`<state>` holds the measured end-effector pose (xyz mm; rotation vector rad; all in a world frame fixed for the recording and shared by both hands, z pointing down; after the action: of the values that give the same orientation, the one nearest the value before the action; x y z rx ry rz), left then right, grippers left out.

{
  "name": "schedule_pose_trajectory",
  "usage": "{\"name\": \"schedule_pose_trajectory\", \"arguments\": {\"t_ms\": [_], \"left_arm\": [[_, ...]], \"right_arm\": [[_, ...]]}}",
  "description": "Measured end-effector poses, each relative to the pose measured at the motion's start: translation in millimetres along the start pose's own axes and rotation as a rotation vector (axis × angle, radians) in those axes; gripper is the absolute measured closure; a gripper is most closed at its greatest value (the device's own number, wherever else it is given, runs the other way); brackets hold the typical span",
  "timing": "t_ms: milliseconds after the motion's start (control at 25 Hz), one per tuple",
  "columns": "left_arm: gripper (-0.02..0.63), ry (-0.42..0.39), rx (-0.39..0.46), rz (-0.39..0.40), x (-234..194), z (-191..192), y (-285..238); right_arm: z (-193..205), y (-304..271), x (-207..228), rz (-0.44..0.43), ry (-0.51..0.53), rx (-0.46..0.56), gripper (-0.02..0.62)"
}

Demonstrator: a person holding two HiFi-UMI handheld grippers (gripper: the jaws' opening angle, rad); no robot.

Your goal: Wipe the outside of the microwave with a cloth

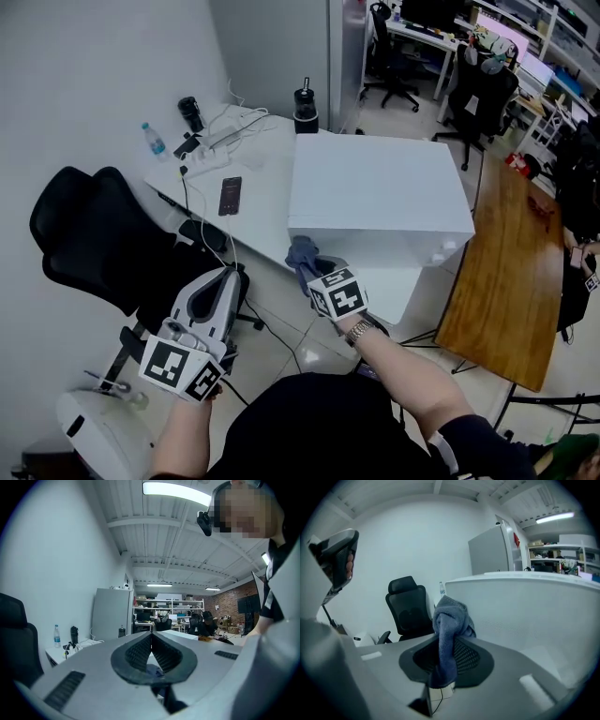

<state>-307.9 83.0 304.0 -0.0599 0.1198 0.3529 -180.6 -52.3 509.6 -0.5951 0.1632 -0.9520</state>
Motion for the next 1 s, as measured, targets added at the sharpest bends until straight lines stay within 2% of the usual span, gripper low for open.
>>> {"name": "schedule_pose_trajectory", "arguments": {"t_ms": [320, 600, 1000], "left_arm": [[0.601, -0.006, -0.003, 0.001, -7.8, -1.9, -0.3], [0.601, 0.008, -0.011, 0.047, -4.4, 3.4, -12.6], [0.601, 0.030, -0.025, 0.115, 6.3, 10.3, -30.9]], "right_arm": [[-2.6, -21.1, 9.3, 0.029, -0.087, 0.007, 0.529], [2.6, -2.4, 26.7, 0.084, -0.092, 0.022, 0.531], [14.0, 36.8, 71.3, 0.218, -0.126, 0.027, 0.532]]}}
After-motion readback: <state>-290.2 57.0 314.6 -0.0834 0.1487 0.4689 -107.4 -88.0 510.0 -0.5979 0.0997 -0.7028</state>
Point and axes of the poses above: the fingertips, and each gripper's own axes: y backward along the fingers, x to its right, z out of its underside, the point moved 5 cm from there along y, backward along the fingers, and after that the axes turned 5 degrees about y, right-handed, at the moved point
